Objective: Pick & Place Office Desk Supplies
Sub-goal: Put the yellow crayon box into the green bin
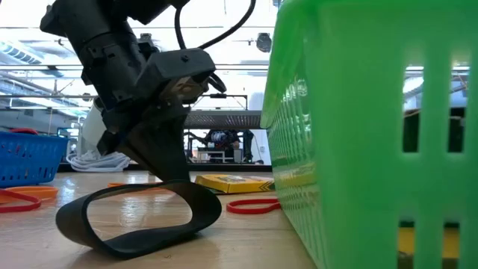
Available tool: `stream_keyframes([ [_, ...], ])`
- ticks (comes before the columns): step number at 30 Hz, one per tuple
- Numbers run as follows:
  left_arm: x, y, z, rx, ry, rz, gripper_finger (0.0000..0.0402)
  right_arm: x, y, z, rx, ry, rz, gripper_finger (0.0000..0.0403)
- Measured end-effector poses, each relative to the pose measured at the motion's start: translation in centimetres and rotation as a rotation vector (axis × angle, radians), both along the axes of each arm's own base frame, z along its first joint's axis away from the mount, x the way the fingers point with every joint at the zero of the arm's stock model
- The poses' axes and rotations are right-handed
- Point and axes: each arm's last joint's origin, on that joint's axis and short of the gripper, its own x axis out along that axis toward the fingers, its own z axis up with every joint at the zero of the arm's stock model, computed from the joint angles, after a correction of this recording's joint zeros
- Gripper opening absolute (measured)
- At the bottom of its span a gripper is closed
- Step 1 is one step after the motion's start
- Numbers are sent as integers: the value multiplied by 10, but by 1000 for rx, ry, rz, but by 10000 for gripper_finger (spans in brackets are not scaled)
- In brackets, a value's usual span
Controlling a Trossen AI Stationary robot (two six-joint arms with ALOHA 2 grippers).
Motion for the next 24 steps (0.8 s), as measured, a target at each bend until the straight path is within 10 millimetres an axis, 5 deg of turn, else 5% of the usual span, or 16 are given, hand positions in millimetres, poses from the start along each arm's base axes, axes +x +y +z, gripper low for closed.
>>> stream_keyframes([
  [4, 5, -2, -9, -12, -8, 6, 1, 0, 0, 0, 5, 1, -3, 89],
  [16, 16, -7, 4, 33, 1, -52, 1, 1, -23, -12, 109, 116, -152, 89],
  [24, 16, -7, 4, 28, 0, -37, 1, 15, -32, -44, 90, 212, -189, 89],
])
